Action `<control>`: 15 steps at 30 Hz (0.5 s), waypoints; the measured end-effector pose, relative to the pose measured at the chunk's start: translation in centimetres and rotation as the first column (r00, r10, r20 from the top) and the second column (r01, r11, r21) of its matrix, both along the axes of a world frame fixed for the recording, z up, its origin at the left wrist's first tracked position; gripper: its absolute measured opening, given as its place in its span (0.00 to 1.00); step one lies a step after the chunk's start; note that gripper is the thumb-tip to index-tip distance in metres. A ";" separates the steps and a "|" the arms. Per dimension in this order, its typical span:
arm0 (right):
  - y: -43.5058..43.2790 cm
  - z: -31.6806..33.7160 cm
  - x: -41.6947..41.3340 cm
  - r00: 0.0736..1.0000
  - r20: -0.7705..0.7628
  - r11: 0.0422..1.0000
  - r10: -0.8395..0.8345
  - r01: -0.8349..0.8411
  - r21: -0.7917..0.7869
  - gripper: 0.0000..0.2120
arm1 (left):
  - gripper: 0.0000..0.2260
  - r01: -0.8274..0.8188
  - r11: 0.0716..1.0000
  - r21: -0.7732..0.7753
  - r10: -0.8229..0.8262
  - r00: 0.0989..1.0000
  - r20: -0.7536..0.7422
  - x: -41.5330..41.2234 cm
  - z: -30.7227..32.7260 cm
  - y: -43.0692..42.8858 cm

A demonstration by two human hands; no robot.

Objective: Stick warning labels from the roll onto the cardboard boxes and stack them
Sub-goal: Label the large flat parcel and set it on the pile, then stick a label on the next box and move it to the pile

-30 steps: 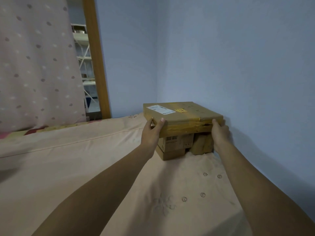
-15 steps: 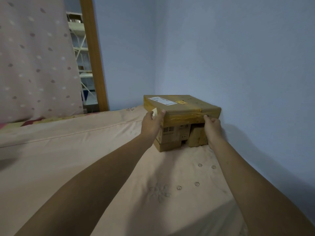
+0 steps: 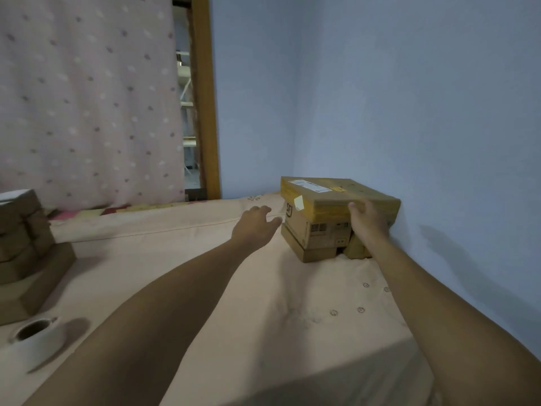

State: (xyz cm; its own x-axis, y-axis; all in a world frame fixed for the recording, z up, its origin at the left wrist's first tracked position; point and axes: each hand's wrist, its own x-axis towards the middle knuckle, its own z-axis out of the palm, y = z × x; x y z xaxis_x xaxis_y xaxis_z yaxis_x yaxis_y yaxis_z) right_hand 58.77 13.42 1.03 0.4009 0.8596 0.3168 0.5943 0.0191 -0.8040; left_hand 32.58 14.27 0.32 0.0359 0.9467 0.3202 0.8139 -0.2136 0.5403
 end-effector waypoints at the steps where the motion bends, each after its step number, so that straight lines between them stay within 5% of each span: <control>1: -0.5 0.4 -0.9 0.999 0.034 1.000 0.028 -0.028 -0.009 0.22 | 0.26 -0.014 1.000 0.009 0.015 0.995 -0.097 -1.3 0.1 -0.7; 6: -2.4 0.6 -7.6 0.941 0.277 0.981 0.193 -0.181 -0.067 0.24 | 0.27 -0.098 0.995 0.024 0.098 0.892 -0.440 -9.2 0.3 -4.6; 15: -5.4 0.2 -25.5 0.597 0.646 0.873 0.475 -0.410 -0.264 0.31 | 0.29 -0.346 0.938 0.021 0.309 0.809 -0.501 -25.5 -0.4 -11.2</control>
